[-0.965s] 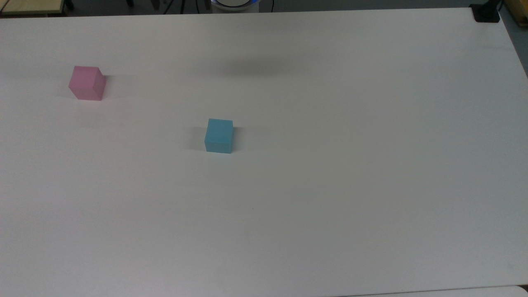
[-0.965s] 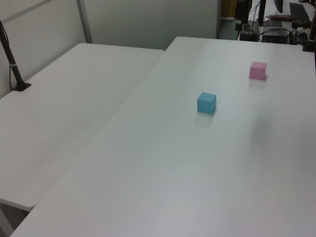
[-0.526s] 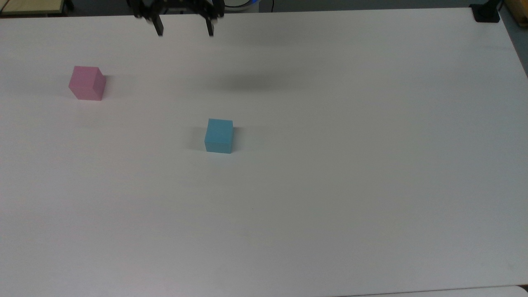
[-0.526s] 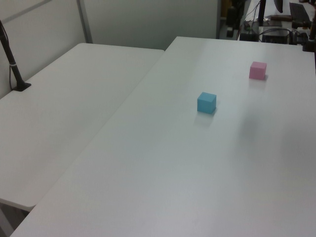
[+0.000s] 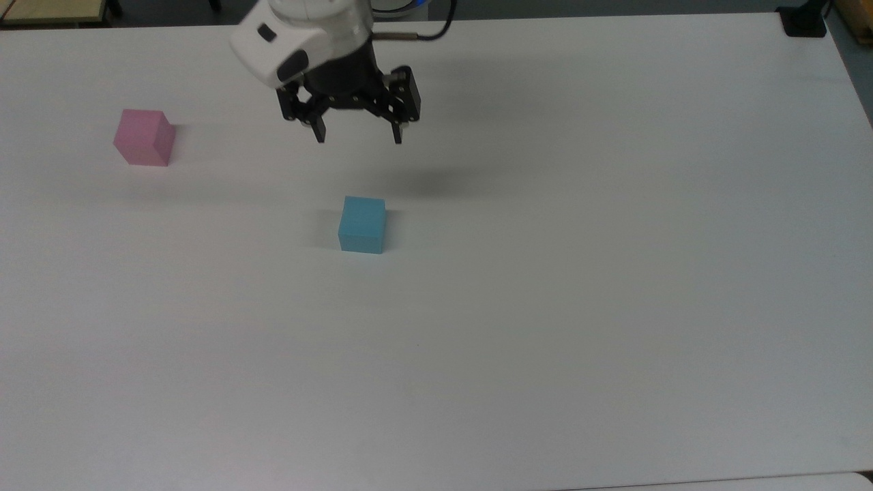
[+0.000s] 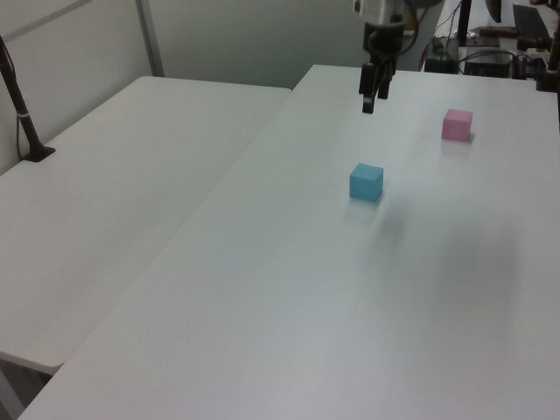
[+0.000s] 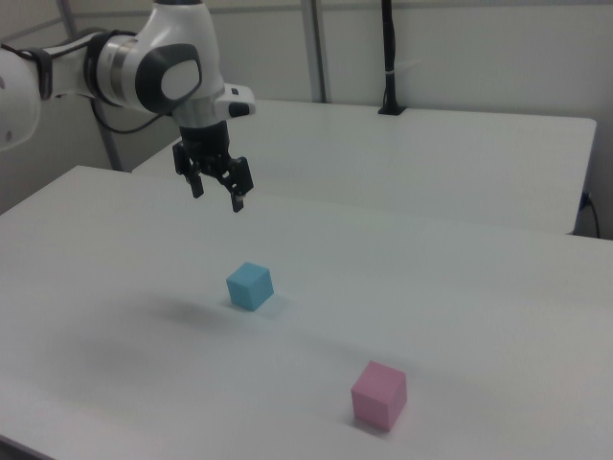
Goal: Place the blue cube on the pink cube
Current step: 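Move the open gripper down over the light-blue cube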
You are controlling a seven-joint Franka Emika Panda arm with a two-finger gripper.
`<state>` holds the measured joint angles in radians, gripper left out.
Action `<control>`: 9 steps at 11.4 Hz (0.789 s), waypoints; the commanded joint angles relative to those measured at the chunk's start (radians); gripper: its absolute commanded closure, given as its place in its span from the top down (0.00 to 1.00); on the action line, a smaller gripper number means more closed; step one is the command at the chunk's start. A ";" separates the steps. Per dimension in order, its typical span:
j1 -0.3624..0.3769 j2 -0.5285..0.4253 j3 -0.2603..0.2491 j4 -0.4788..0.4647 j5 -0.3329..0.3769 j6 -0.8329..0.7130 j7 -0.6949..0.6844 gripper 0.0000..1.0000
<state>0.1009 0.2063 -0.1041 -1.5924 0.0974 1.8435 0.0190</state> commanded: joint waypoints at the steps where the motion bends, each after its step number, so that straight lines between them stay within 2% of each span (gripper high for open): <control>1: 0.026 0.051 -0.008 -0.012 0.005 0.058 0.036 1.00; 4: 0.039 0.113 -0.008 -0.058 -0.053 0.129 0.099 1.00; 9: 0.033 0.159 -0.008 -0.095 -0.096 0.143 0.104 1.00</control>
<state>0.1241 0.3690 -0.1043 -1.6550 0.0381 1.9624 0.1008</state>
